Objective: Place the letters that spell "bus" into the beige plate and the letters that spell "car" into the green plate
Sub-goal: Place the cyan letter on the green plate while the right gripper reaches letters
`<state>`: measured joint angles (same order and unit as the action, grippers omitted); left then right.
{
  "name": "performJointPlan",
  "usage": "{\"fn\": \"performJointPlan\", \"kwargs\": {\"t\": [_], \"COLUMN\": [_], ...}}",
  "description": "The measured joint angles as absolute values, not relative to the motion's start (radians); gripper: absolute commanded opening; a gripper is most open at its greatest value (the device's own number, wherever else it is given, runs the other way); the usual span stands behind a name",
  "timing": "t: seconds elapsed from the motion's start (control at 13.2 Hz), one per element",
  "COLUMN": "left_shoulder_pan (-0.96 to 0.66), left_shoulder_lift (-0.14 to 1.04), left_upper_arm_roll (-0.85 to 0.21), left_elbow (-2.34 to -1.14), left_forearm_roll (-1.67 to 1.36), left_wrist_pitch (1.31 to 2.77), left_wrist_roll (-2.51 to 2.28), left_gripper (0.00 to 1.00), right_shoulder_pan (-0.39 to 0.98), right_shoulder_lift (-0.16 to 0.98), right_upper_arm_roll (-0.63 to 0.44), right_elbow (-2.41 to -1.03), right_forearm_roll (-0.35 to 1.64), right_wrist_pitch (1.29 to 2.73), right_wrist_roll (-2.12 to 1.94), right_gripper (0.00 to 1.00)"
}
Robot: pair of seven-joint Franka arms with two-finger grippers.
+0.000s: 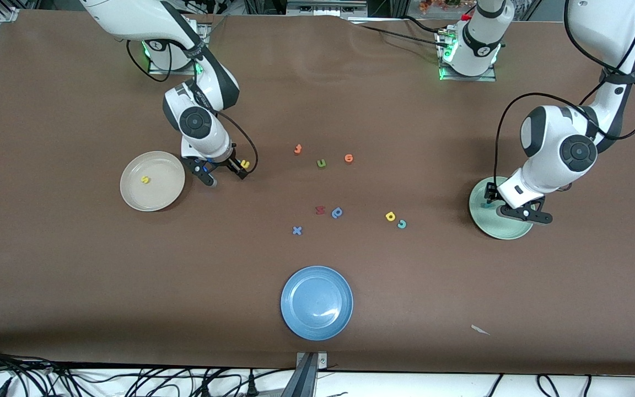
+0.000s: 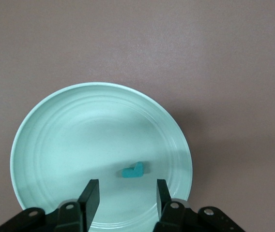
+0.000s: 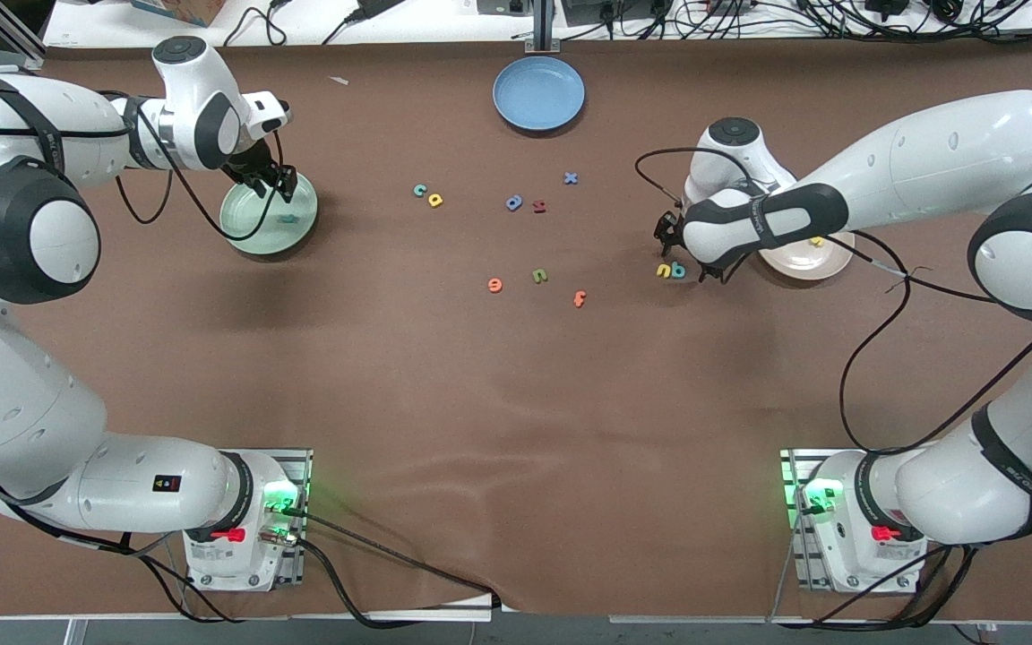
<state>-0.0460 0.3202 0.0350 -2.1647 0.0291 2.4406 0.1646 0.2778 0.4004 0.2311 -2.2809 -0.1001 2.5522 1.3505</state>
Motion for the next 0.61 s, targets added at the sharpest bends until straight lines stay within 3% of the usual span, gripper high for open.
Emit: {"fn": "performJointPlan", "kwargs": {"t": [0.46, 0.61], "left_shoulder_pan": [-0.072, -0.082], "left_shoulder_lift": [0.34, 0.358], "left_upper_arm_roll": [-0.048, -0.063], "left_elbow": [-2.166, -2.165], "left_forearm_roll": [0.017, -0.027], "left_wrist_pitch": [2.483, 2.516], "left_wrist_roll": [0.045, 0.041], "left_gripper": [0.72, 0.74], "right_shoulder_pan": [0.279, 0.279], "right_shoulder_lift": [0.4, 0.4], "right_upper_arm_roll": [0.249, 0.249], "right_elbow": [-2.298, -2.301], "right_forearm_roll": [-0.1, -0.1], "right_wrist_pitch": [2.574, 2.586], "right_wrist_roll": [1.408, 1.409], "right_gripper": [0.76, 0.67]}}
